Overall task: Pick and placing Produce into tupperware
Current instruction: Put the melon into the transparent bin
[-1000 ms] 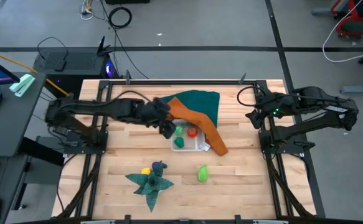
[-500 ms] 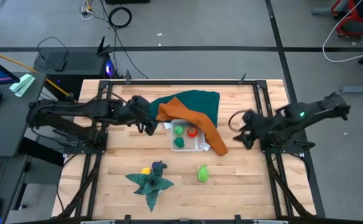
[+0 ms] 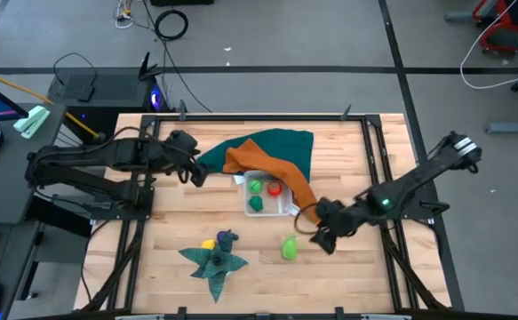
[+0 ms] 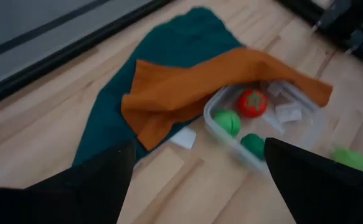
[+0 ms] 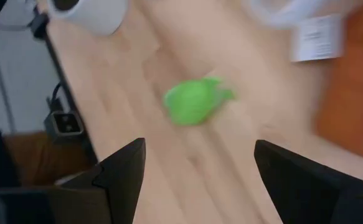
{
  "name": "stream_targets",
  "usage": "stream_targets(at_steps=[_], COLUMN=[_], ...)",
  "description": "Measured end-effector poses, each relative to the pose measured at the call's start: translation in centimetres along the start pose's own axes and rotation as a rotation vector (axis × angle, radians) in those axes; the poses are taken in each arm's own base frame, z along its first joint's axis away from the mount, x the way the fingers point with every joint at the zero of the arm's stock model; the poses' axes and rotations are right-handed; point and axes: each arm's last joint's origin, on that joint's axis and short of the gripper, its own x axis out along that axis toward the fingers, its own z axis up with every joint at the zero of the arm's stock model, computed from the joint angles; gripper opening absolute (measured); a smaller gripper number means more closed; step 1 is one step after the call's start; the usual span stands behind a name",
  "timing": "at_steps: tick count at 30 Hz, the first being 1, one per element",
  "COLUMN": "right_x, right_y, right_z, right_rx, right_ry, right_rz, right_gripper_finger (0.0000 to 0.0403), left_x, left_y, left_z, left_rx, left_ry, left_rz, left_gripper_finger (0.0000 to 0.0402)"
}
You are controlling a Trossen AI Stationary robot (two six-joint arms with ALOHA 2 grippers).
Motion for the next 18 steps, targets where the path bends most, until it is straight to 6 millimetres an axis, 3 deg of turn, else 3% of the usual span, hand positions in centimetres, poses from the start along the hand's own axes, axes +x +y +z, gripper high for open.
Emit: stream_targets(at_steps=[4,9,14,18], right_x=[3.1,5.8,6.3,6.5], right_y=[1.1,0.8,2.3,3.5], right_z=[0.0,0.2,2.6,4.3], right_rx=[-0.084,-0.132,-0.309,-0.535], right_ry=[0.072,0.2,0.169,0.193], right_rz=[0.056,0.05,0.088,0.007], right_gripper_finger=[0.0261,0.0263,0.0265,0.0265], left_x=[-0.6,-1.0,-1.3,-1.3], left_y=[0.5,0.8,0.9,1.0], left_z=[0.2,0.2,0.0,-0.1], left_rx=[0.014,0.038,0.041,0.048], left_ry=[-0.015,-0.016,0.001,0.011], left_rz=[0.001,-0.013,-0.032,-0.025], left_gripper_finger=[0.0356,0.0355,0.0355,0.0355])
